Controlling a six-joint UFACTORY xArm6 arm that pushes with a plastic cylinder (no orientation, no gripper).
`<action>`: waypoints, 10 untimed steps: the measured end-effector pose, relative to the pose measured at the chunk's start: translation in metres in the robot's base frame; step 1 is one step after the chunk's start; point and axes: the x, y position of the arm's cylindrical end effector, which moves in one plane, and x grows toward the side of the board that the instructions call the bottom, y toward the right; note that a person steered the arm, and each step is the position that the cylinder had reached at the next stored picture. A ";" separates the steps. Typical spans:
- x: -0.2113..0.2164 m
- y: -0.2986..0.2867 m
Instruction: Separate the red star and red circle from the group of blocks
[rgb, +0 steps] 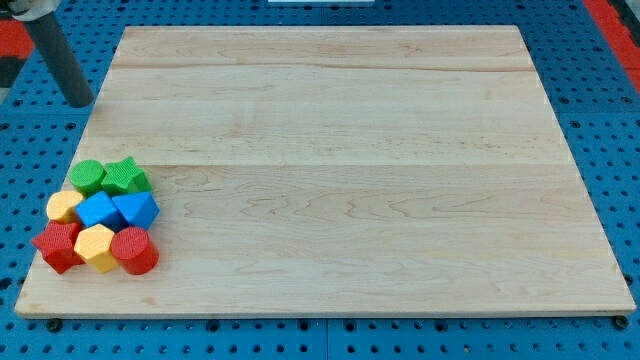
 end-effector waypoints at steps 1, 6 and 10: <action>0.051 0.000; 0.209 0.014; 0.256 0.084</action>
